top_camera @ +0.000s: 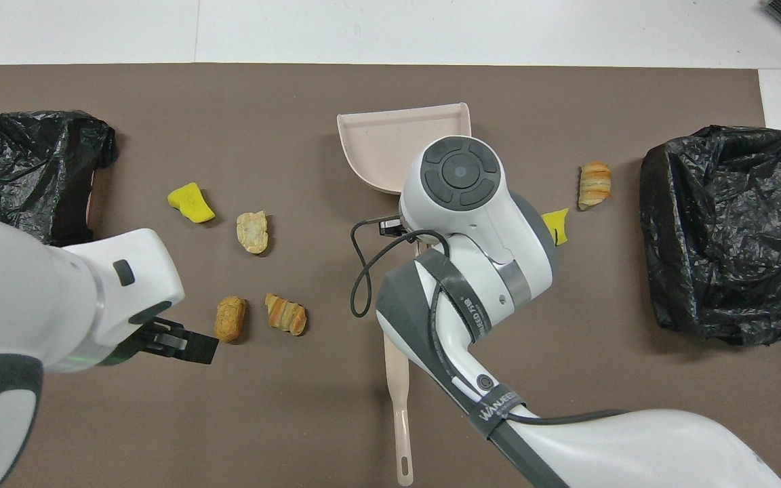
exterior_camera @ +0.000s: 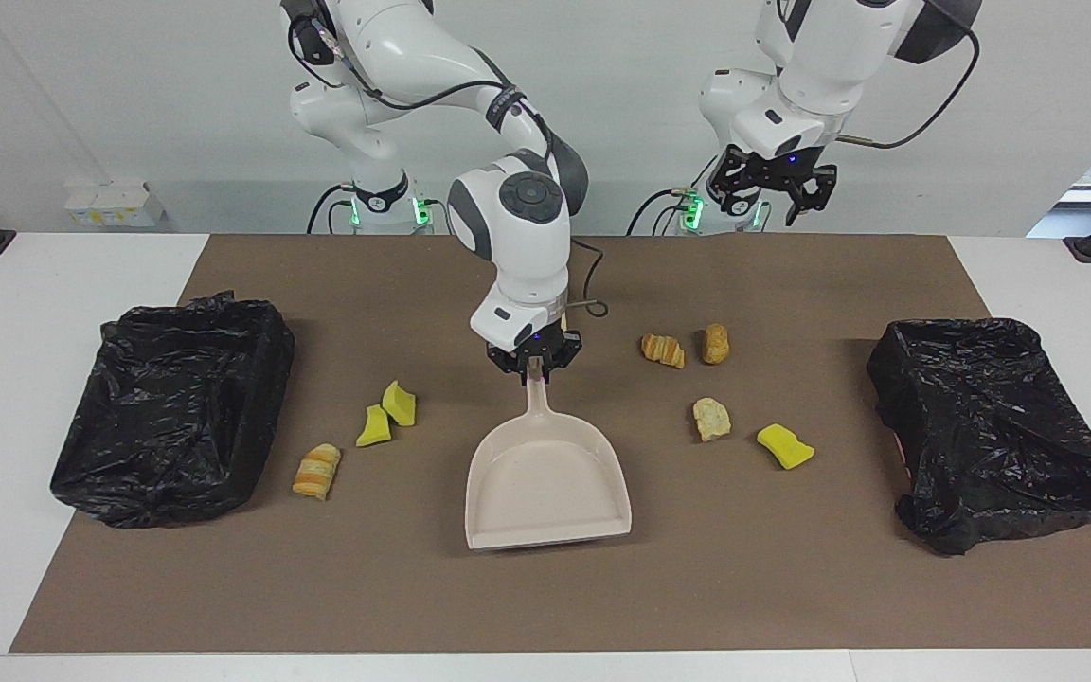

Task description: Sweep and dump trash in bin

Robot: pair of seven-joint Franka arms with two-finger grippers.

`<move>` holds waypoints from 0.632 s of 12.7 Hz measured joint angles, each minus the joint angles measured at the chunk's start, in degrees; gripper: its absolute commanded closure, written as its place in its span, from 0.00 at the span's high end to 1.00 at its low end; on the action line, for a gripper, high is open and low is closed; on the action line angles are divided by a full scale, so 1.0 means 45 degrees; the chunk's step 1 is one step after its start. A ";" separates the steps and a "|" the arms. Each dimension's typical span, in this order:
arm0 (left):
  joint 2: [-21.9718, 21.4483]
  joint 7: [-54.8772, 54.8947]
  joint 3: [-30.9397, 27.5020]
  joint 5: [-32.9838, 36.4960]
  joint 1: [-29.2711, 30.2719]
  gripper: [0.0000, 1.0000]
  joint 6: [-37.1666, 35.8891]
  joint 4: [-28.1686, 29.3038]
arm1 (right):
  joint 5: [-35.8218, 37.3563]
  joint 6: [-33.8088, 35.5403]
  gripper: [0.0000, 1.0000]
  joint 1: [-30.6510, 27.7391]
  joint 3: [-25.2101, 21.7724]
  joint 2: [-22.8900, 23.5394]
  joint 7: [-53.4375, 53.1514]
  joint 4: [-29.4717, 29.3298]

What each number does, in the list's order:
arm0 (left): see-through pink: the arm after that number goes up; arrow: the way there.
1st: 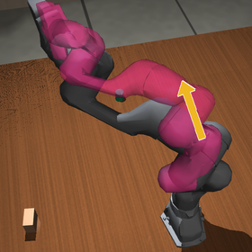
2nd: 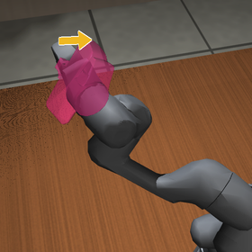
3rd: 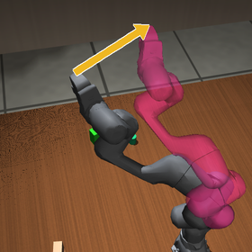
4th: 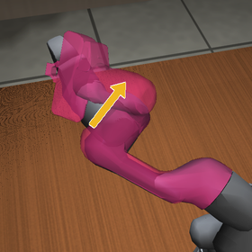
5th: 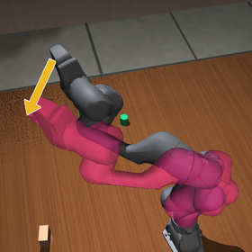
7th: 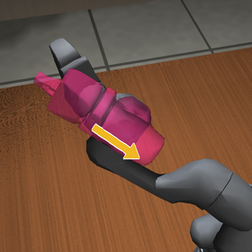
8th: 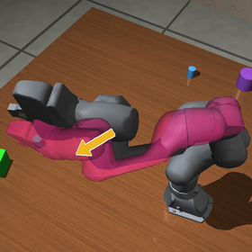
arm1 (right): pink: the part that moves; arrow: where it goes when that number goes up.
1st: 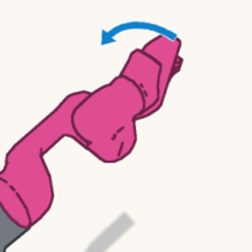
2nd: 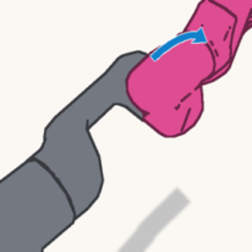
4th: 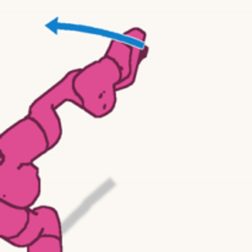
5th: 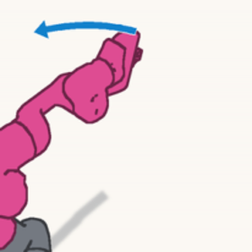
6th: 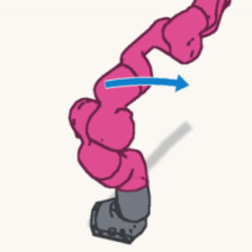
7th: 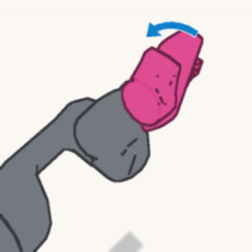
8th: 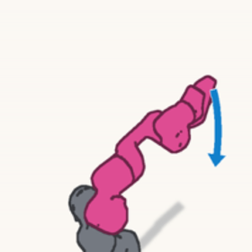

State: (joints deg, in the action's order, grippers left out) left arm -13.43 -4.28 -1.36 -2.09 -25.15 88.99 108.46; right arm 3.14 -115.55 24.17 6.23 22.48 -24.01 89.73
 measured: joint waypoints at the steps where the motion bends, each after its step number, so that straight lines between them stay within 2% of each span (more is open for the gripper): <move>1: -0.0128 -0.0571 0.0008 -0.0008 -0.0389 1.00 0.0464 0.0376 | -0.0035 0.0231 0.00 -0.0102 0.0005 -0.0195 0.0551 0.0008; 4: -0.0284 -0.2880 0.0036 -0.0028 -0.2048 1.00 0.1998 0.1651 | -0.0076 0.1860 0.00 -0.0636 -0.0003 -0.0773 0.3130 0.0052; 6: -0.0288 -0.4217 0.0065 -0.0029 -0.2995 1.00 0.3012 0.2515 | -0.0083 0.3242 0.00 -0.1025 -0.0009 -0.1187 0.5346 0.0084; 8: -0.0279 -0.5353 0.0060 -0.0111 -0.3755 1.00 0.3897 0.3251 | -0.0068 0.3992 0.00 -0.1571 -0.0023 -0.1679 0.7748 0.0344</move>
State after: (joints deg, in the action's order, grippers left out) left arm -14.69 -28.37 -1.09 -2.59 -42.05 106.53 123.09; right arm 2.83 -97.59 17.10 6.13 14.92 10.86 91.28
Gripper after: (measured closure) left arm 0.000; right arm 0.683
